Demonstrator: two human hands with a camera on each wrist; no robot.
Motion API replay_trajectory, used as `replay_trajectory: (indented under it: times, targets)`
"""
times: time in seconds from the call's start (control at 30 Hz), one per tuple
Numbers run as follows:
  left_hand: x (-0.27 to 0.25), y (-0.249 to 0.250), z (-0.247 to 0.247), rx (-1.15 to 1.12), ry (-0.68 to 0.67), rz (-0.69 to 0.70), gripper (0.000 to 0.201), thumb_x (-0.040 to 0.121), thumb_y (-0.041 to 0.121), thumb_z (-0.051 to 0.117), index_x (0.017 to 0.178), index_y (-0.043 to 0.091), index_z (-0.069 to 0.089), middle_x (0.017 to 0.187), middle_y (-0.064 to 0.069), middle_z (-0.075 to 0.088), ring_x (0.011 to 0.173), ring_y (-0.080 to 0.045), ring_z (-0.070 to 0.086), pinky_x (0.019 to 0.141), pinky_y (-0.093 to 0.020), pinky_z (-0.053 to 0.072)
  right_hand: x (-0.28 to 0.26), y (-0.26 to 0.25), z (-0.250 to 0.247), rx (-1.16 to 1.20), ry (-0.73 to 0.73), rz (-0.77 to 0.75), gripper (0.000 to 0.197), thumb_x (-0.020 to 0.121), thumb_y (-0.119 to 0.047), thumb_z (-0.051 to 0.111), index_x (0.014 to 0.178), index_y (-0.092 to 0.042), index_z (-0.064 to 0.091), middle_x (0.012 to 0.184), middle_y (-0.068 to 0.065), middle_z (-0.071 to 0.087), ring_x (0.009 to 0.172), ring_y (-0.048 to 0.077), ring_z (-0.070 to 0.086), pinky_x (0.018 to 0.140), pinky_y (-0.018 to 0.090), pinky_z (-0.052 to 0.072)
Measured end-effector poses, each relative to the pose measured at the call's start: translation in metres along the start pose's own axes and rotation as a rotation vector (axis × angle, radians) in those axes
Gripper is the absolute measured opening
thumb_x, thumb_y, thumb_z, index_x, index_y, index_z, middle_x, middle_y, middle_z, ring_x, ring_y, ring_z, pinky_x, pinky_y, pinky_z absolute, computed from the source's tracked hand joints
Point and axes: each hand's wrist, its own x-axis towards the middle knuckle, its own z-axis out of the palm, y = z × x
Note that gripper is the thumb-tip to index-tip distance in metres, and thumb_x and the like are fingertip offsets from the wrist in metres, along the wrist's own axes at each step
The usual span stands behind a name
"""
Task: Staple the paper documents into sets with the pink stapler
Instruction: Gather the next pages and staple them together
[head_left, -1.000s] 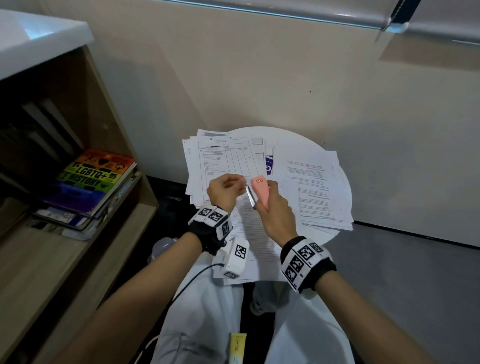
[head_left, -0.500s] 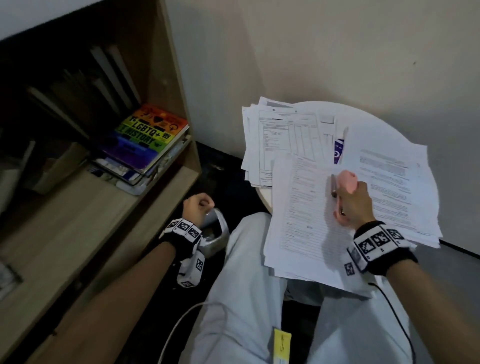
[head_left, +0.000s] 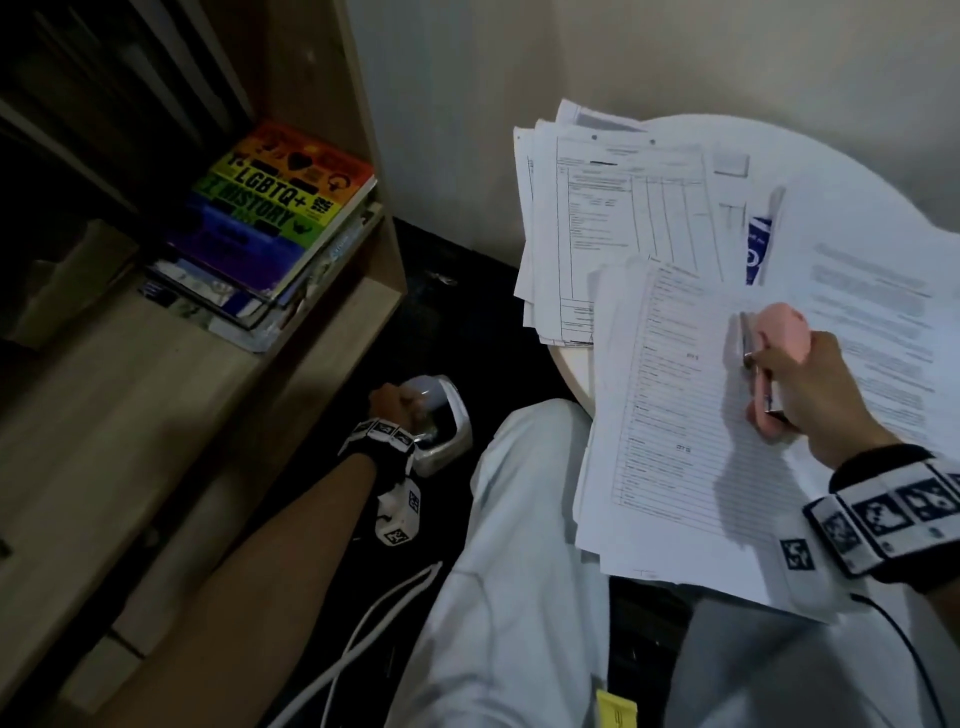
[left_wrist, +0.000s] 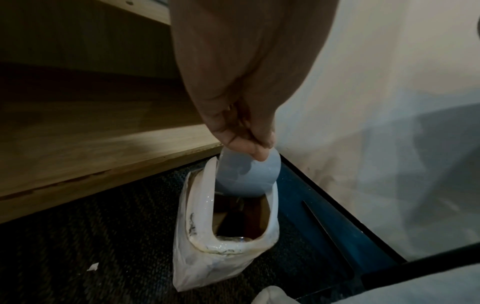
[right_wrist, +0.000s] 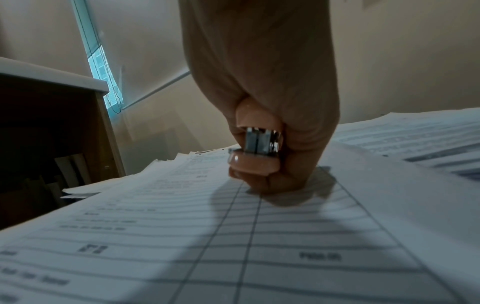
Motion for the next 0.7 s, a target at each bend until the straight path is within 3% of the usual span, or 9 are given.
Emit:
replay_trajectory:
  times: [0.13,0.23,0.33,0.37,0.43,0.53,0.63,0.7]
  targets:
    - [0.001,0.002,-0.005,-0.013,0.036,0.006,0.016,0.079,0.004,0.069,0.091,-0.005,0.074,0.086,-0.032,0.069,0.09,-0.042,0.067,0.081,-0.043,0.055,-0.006,-0.004,0.001,0.008,0.011,-0.001,0.038,0.097,-0.018,0.051,0.13,-0.01,0.035,0.084,-0.003,0.046,0.068,0.018,0.048,0.034,0.023,0.049]
    - [-0.014,0.018,-0.017,0.015,0.07,0.022,0.029,0.065,0.018,0.066,0.077,-0.007,0.073,0.073,-0.023,0.068,0.071,-0.029,0.064,0.062,-0.03,0.047,-0.01,-0.004,0.001,0.002,0.014,-0.016,0.038,0.097,-0.017,0.051,0.131,-0.008,0.036,0.084,-0.004,0.046,0.068,0.014,0.048,0.043,0.029,0.046]
    - [-0.036,0.042,-0.031,0.013,0.13,0.037,0.008,0.066,0.004,0.071,0.069,0.003,0.064,0.069,-0.017,0.064,0.071,-0.031,0.062,0.065,-0.034,0.048,-0.011,-0.003,0.002,-0.001,0.002,-0.02,0.038,0.097,-0.017,0.051,0.13,-0.008,0.035,0.094,0.003,0.052,0.075,0.019,0.051,0.048,0.029,0.042]
    - [-0.043,0.05,-0.033,-0.004,0.156,0.064,0.015,0.067,-0.001,0.07,0.068,0.008,0.059,0.063,-0.012,0.06,0.069,-0.03,0.06,0.068,-0.036,0.049,-0.012,-0.003,0.001,-0.004,-0.01,-0.02,0.039,0.096,-0.018,0.052,0.13,-0.009,0.035,0.102,0.009,0.054,0.08,0.023,0.053,0.048,0.03,0.043]
    - [-0.059,0.07,-0.039,-0.013,0.196,0.176,0.021,0.07,-0.004,0.067,0.072,0.01,0.051,0.054,-0.002,0.049,0.063,-0.025,0.053,0.066,-0.033,0.044,-0.013,-0.003,0.0,-0.014,-0.025,-0.018,0.041,0.095,-0.02,0.052,0.131,-0.009,0.035,0.11,0.014,0.052,0.088,0.028,0.053,0.049,0.029,0.043]
    - [-0.084,0.108,-0.046,-0.043,0.274,0.425,0.019,0.069,-0.005,0.063,0.078,0.008,0.053,0.057,-0.004,0.049,0.06,-0.02,0.047,0.059,-0.027,0.032,-0.016,-0.004,-0.001,-0.015,-0.033,-0.026,0.042,0.096,-0.022,0.05,0.132,-0.008,0.034,0.107,0.013,0.052,0.088,0.029,0.053,0.051,0.028,0.042]
    - [-0.106,0.151,-0.045,-0.057,0.3,0.639,0.016,0.072,-0.003,0.061,0.082,0.007,0.057,0.066,-0.008,0.052,0.058,-0.015,0.045,0.056,-0.021,0.034,-0.021,-0.005,-0.003,0.016,-0.048,-0.022,0.042,0.097,-0.024,0.05,0.132,-0.01,0.034,0.108,0.013,0.054,0.087,0.029,0.055,0.052,0.03,0.045]
    - [-0.118,0.18,-0.037,-0.052,0.284,0.74,0.017,0.076,-0.001,0.06,0.09,0.007,0.06,0.08,-0.006,0.053,0.061,-0.011,0.046,0.06,-0.019,0.039,-0.023,-0.005,-0.003,0.038,-0.056,-0.025,0.043,0.096,-0.028,0.051,0.132,-0.01,0.034,0.111,0.015,0.057,0.086,0.031,0.057,0.058,0.034,0.049]
